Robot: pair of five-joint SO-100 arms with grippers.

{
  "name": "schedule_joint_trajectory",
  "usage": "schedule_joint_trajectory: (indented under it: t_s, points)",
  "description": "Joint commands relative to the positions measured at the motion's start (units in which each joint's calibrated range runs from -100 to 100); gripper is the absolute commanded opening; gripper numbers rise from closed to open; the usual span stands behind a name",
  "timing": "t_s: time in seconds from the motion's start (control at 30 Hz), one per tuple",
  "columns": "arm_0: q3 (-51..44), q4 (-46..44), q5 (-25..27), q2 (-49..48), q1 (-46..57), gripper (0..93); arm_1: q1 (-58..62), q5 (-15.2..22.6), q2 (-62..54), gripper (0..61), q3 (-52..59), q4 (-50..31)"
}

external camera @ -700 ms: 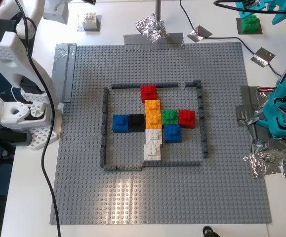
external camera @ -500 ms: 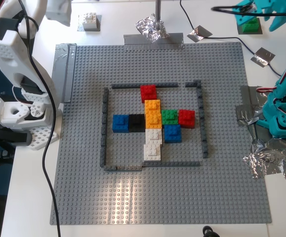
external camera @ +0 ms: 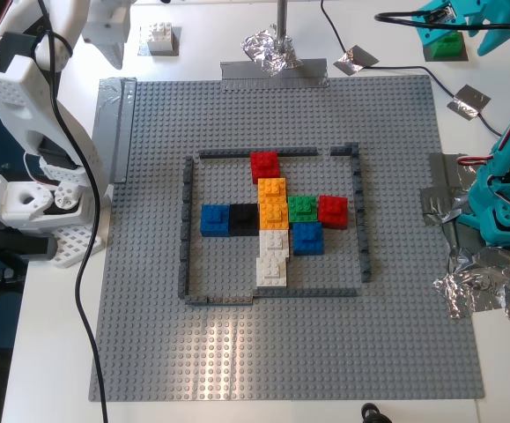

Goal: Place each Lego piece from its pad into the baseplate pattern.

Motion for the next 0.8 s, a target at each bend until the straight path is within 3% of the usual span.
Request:
schedule_joint_trajectory:
  t_s: [0.0, 0.5, 0.63, 0.77]
  points:
    - [-0.2, 0.4, 0.3, -2.7, 0.4, 14.0, -0.2, -0.1, -0.9, 0.2, -5.0, 0.0]
    - [-0.2, -0.2, 0.0, -2.0, 3.0, 14.4, 2.2, 0.7, 14.7, 0.2, -25.2, -3.5]
    - [-4.6, -0.2, 0.0, 1.7, 2.7, 14.1, 3.0, 1.6, 18.5, 1.5, -28.1, -6.9]
    - [-18.0, 0.3, 0.0, 12.8, 2.8, 14.2, 2.7, 3.3, 22.2, 18.0, -29.7, -10.9]
